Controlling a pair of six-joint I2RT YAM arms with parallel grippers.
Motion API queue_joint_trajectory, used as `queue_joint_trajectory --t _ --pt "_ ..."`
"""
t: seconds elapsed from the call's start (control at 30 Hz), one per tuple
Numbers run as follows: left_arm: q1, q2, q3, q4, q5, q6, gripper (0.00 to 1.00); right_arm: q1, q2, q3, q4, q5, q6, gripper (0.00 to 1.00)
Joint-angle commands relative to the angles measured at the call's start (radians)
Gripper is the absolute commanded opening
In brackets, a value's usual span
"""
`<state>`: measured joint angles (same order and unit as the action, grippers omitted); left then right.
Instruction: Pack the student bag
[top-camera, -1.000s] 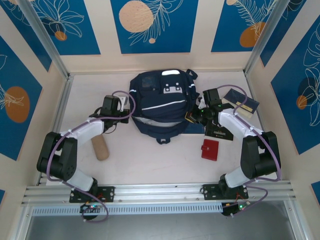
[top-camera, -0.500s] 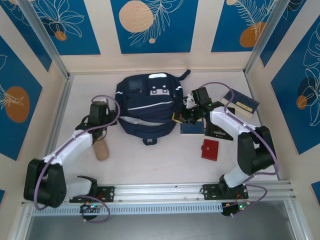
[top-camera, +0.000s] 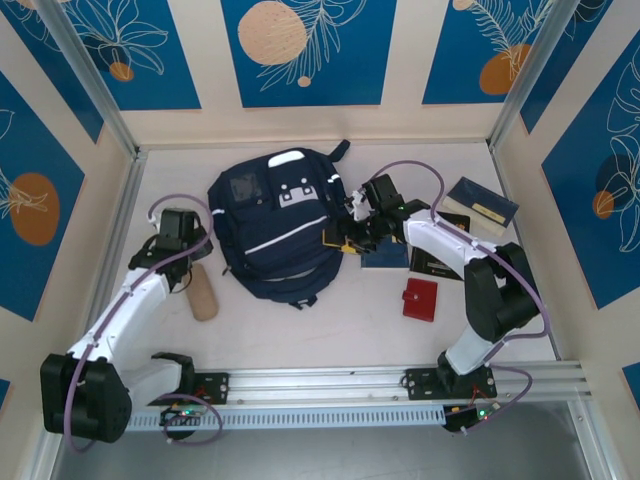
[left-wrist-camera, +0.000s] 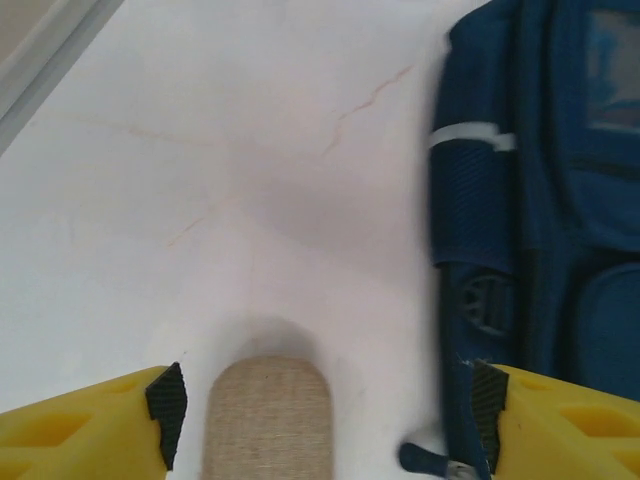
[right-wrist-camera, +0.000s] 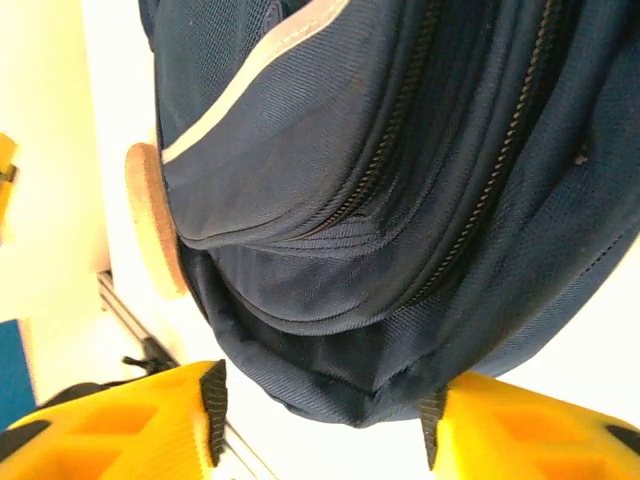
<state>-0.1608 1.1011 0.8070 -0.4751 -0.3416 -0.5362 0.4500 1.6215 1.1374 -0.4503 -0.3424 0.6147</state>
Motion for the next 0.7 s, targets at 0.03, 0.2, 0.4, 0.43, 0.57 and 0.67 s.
queue_joint_trajectory --t 0.03,0.2,0.4,0.43,0.57,0.67 --pt "0.003 0.037 0.115 -0.033 0.238 0.079 0.77 -0.051 -0.064 0.032 -0.063 0.154 -0.011 0.62" --pt "-0.051 0.137 0.186 0.012 0.456 0.087 0.74 -0.118 -0.057 0.026 -0.059 0.226 0.036 0.64" --pt "-0.196 0.368 0.303 0.054 0.491 0.052 0.68 -0.194 -0.016 0.044 -0.023 0.27 0.068 0.67" --pt "-0.211 0.419 0.334 0.05 0.493 0.046 0.68 -0.208 0.001 0.055 -0.027 0.275 0.071 0.67" --pt "-0.232 0.579 0.423 0.052 0.505 0.016 0.64 -0.254 0.073 0.104 -0.033 0.3 0.067 0.68" --pt "-0.231 0.679 0.475 0.008 0.458 0.009 0.62 -0.278 0.123 0.146 -0.051 0.315 0.065 0.68"
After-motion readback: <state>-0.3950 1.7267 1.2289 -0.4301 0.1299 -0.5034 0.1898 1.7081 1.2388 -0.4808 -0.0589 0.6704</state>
